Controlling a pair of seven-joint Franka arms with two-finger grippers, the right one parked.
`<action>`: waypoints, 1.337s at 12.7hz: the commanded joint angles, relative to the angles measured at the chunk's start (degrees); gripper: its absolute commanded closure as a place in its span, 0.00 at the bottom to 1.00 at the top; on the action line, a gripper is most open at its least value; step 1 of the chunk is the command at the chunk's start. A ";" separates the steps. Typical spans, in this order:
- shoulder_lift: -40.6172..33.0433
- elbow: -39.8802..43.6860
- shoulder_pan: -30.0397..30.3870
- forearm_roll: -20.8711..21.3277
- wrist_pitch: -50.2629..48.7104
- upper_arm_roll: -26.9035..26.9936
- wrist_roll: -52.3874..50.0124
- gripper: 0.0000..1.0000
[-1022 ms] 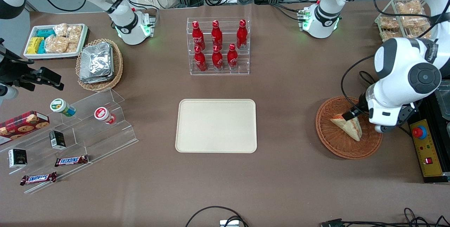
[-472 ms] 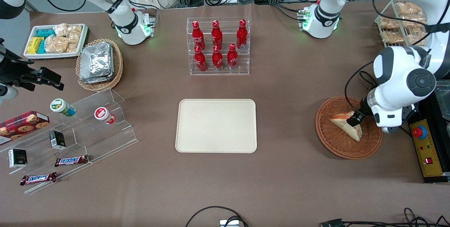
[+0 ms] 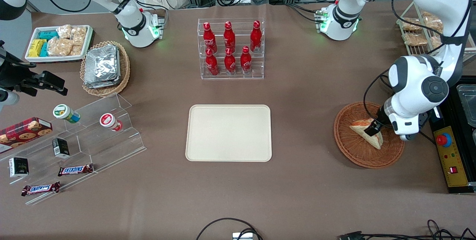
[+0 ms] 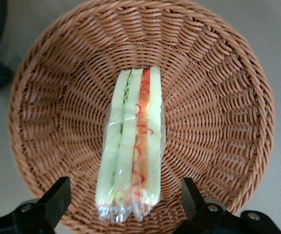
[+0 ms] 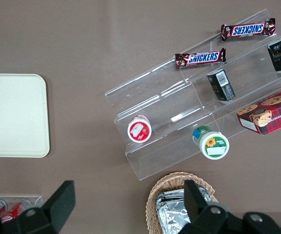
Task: Place sandwich from basket to tray
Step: 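Close the left gripper on the sandwich's wrapped edge and lift it, then carry the held sandwich with the left gripper over to the cream tray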
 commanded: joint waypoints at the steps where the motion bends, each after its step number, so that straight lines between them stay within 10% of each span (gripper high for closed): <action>1: 1.42 -3.17 1.54 0.84 6.04 -0.35 -0.83 0.00; 5: 5.45 -2.75 1.54 0.92 9.75 -0.35 -0.57 0.01; 6: 6.16 -2.40 1.54 2.84 9.93 -0.35 -0.30 0.32; 7: 6.08 -2.31 1.63 5.21 9.84 -0.35 -0.30 0.94; 12: -0.31 -1.60 1.46 5.85 6.09 -0.79 6.36 1.00; 17: -1.75 15.76 -2.05 5.50 -21.84 -7.17 13.67 1.00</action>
